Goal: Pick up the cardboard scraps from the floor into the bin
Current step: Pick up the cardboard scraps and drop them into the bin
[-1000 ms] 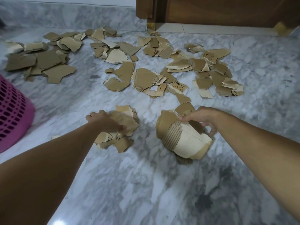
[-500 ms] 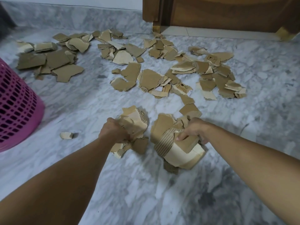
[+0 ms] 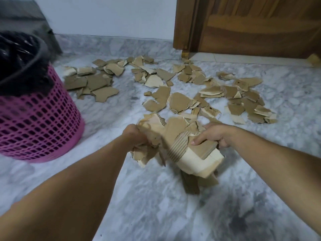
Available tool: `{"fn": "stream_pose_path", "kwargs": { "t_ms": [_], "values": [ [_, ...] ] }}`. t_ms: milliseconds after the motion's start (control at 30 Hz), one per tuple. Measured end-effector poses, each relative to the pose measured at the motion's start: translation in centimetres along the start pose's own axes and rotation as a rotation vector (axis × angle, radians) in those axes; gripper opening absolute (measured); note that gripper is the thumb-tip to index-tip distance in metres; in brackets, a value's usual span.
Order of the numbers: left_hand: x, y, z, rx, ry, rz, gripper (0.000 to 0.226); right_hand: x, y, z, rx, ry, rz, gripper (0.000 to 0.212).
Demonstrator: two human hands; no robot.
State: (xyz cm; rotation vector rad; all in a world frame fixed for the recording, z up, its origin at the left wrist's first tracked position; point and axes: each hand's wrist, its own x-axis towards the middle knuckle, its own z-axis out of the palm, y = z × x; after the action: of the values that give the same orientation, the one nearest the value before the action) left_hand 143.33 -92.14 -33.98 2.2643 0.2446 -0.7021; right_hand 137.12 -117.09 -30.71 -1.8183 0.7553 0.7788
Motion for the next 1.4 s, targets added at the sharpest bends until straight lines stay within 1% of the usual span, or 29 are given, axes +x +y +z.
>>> {"fn": "stream_pose_path", "kwargs": {
  "t_ms": [67, 133, 167, 267, 333, 367, 433, 500, 600, 633, 700, 733, 767, 833, 933, 1033, 1067, 1100, 1133, 1167, 1200, 1233, 1300, 1333, 1400],
  "values": [
    [-1.3, 1.1, -3.1, -0.041, 0.016, 0.011, 0.035, -1.7, -2.9, -0.1, 0.025, -0.031, -0.021, 0.041],
    [-3.1, 2.1, -7.0, -0.077, 0.053, 0.031, 0.024, -3.8, -6.4, 0.3, -0.010, -0.066, -0.055, 0.042],
    [-4.1, 2.7, -8.7, -0.092, 0.065, 0.042, 0.023, -4.5, -8.0, 0.4, -0.017, -0.070, -0.078, 0.040],
    [-7.9, 3.9, -14.6, -0.170, 0.103, 0.053, 0.025, -8.2, -13.4, 1.8, -0.024, -0.103, -0.160, 0.023],
    [-9.8, 3.8, -18.8, -0.226, 0.130, 0.046, 0.019, -11.1, -16.8, 3.5, -0.033, -0.119, -0.204, 0.016],
    [-10.8, 3.7, -20.7, -0.250, 0.158, 0.051, 0.023, -12.5, -18.4, 4.3, -0.029, -0.121, -0.233, 0.018],
    [-12.4, 3.2, -24.3, -0.241, 0.152, 0.055, 0.039, -14.7, -21.2, 5.7, -0.022, -0.115, -0.277, 0.021],
    [-14.4, 2.3, -28.1, -0.238, 0.152, 0.043, 0.036, -17.0, -23.9, 7.9, -0.038, -0.122, -0.322, 0.013],
    [-17.0, 1.4, -32.4, -0.234, 0.091, 0.014, 0.041, -19.4, -27.4, 10.9, -0.030, -0.135, -0.386, 0.008],
    [-17.4, 1.0, -33.6, -0.223, 0.103, 0.013, 0.034, -19.8, -28.4, 12.0, -0.031, -0.137, -0.401, 0.008],
    [-18.1, -0.1, -35.6, -0.199, 0.196, -0.002, 0.020, -20.1, -30.2, 14.3, -0.054, -0.151, -0.422, 0.010],
    [-18.3, -0.5, -36.4, -0.185, 0.259, -0.008, 0.014, -20.0, -31.1, 15.4, -0.059, -0.157, -0.428, 0.010],
    [-18.1, -1.3, -37.3, -0.173, 0.307, -0.022, 0.014, -20.0, -32.0, 16.7, -0.067, -0.159, -0.431, 0.011],
    [-17.8, -2.5, -38.6, -0.186, 0.351, -0.048, 0.015, -19.5, -33.5, 18.9, -0.069, -0.153, -0.438, 0.014],
    [-16.4, -4.4, -40.0, -0.308, 0.449, -0.118, 0.040, -18.2, -35.4, 21.8, -0.030, -0.157, -0.470, 0.016],
    [-14.7, -5.5, -40.8, -0.343, 0.557, -0.141, 0.054, -16.6, -37.2, 24.3, 0.040, -0.188, -0.484, 0.013],
    [-13.9, -5.7, -40.9, -0.362, 0.563, -0.145, 0.058, -15.9, -37.6, 25.2, 0.073, -0.196, -0.490, 0.014],
    [-13.3, -5.9, -40.9, -0.398, 0.549, -0.140, 0.059, -15.3, -38.0, 25.9, 0.092, -0.218, -0.497, 0.019],
    [-12.8, -6.0, -40.9, -0.423, 0.521, -0.125, 0.058, -14.6, -38.5, 26.5, 0.087, -0.228, -0.503, 0.035],
    [-12.1, -6.4, -40.8, -0.438, 0.491, -0.129, 0.056, -13.1, -38.8, 27.2, 0.084, -0.232, -0.505, 0.056],
    [-11.9, -6.6, -40.7, -0.447, 0.463, -0.121, 0.058, -12.3, -39.1, 27.3, 0.063, -0.213, -0.521, 0.074],
    [-11.6, -7.0, -40.5, -0.467, 0.447, -0.127, 0.066, -12.2, -38.9, 27.4, 0.046, -0.203, -0.535, 0.077],
    [-10.9, -7.9, -40.0, -0.469, 0.467, -0.136, 0.083, -12.4, -38.5, 27.6, 0.045, -0.167, -0.555, 0.067],
    [-10.8, -8.1, -39.7, -0.454, 0.484, -0.138, 0.086, -12.4, -38.5, 27.4, 0.037, -0.144, -0.561, 0.063],
    [-10.7, -8.1, -39.3, -0.416, 0.518, -0.132, 0.079, -11.8, -38.4, 26.7, 0.033, -0.127, -0.568, 0.059]
  ]
}}
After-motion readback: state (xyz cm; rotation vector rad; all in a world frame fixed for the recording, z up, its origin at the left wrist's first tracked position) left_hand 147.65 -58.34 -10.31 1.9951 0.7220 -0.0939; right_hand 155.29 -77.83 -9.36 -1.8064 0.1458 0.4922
